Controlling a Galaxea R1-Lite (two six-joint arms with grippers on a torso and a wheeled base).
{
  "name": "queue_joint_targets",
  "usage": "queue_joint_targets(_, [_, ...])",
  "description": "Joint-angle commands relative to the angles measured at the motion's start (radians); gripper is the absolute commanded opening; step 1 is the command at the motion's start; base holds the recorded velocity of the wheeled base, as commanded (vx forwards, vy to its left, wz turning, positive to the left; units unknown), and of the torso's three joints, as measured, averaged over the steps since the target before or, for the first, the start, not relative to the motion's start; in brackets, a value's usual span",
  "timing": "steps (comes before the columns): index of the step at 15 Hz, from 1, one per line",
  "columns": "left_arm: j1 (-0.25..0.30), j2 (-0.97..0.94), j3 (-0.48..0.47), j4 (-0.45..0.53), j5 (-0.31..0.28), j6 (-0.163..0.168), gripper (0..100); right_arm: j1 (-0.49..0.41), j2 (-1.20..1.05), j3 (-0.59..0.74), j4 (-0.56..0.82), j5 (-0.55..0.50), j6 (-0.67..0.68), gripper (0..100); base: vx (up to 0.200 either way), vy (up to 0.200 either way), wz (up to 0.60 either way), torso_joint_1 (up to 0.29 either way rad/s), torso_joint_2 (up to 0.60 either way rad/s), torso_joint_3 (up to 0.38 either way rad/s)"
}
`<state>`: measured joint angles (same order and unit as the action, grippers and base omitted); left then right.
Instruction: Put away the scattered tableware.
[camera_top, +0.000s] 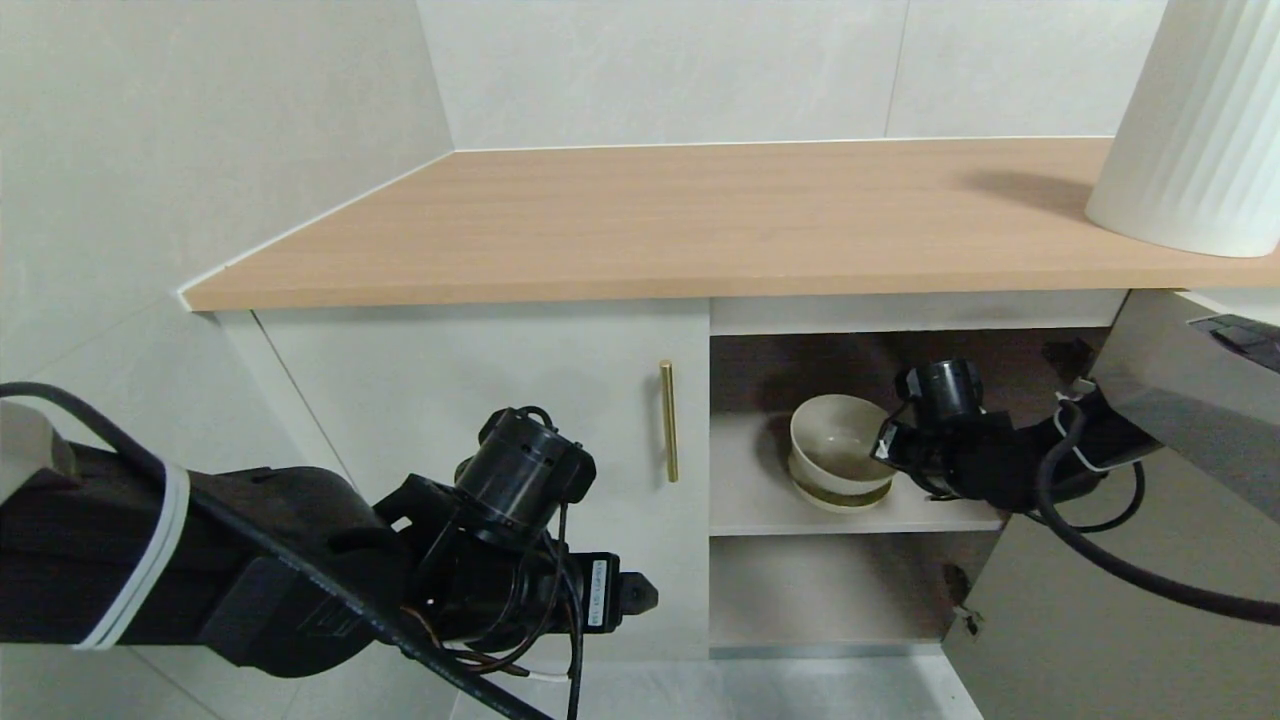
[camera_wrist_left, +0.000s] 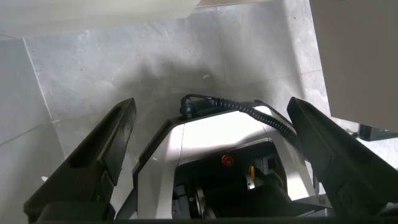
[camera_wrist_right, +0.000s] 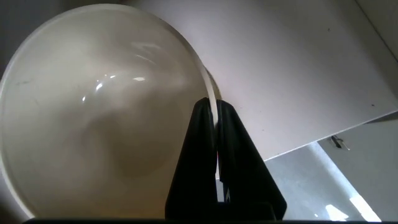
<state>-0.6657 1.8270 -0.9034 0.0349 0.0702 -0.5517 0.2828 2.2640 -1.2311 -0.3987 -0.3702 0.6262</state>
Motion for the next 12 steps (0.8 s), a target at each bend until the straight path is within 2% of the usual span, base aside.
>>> queue_joint_targets(1, [0.000, 0.000, 0.000, 0.000, 0.000, -0.001, 100, 0.001, 0.037, -0.024, 0.000, -0.010, 0.003, 0, 0.000, 0.000, 0.00, 0.000, 0.00, 0.000])
queue_joint_targets(12, [0.000, 0.001, 0.000, 0.000, 0.000, -0.001, 100, 0.012, 0.057, -0.042, 0.003, -0.033, 0.004, 0, 0.000, 0.000, 0.00, 0.000, 0.00, 0.000])
